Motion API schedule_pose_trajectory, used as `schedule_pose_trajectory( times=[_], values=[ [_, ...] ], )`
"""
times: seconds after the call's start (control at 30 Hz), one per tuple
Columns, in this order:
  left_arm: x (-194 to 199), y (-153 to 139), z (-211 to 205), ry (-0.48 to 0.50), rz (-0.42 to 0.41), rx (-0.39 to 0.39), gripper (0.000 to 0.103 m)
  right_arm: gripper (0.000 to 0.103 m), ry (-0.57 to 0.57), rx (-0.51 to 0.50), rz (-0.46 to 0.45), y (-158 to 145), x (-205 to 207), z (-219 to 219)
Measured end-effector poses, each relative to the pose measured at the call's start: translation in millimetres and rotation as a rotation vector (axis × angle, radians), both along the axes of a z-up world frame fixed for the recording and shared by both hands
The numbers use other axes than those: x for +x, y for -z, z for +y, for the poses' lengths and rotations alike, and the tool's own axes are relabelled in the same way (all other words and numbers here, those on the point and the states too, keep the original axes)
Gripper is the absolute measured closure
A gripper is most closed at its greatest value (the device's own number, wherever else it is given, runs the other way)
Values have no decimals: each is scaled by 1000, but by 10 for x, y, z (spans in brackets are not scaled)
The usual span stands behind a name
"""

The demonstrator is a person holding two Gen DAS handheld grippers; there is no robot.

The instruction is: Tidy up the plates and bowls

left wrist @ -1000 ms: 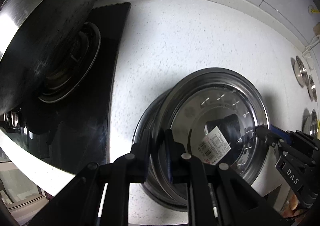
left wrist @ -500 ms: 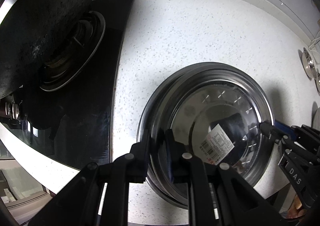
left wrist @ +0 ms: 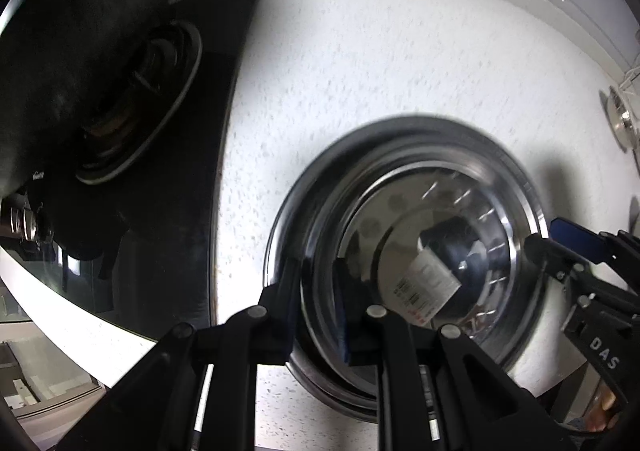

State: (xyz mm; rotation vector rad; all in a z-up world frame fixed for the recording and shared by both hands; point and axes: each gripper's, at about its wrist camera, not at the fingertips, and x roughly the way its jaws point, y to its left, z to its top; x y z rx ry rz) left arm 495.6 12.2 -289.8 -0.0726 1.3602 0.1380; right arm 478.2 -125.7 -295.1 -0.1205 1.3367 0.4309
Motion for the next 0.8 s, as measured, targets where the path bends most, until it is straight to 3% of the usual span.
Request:
schedule_pose_trajectory(
  times=[0.1, 0.2, 0.23, 0.27, 0.33, 0.53, 0.67, 0.8],
  values=[
    [98, -196, -55, 16, -16, -71, 87, 53, 20, 29, -20, -115, 58, -136],
    [252, -394, -274, 70, -23, -142, 87, 48, 72, 71, -51, -291, 101, -429],
    [304, -454, -373, 93, -27, -161, 85, 47, 103, 87, -65, -368, 112, -593],
    [361, -510, -491, 122, -29, -180, 76, 45, 134, 99, -79, -434, 115, -751],
    [501, -641, -859, 208, -36, -211, 69, 43, 229, 110, -119, -591, 100, -1211],
    [785, -832, -2237, 478, 1, -274, 67, 29, 578, 44, -205, -858, -251, -2867],
    [842, -767, -3169, 626, 50, -287, 67, 28, 804, -38, -186, -760, -674, -3884],
    [823, -580, -4010, 707, 134, -323, 67, 28, 965, 5, -134, -562, -985, -4546]
  ],
)
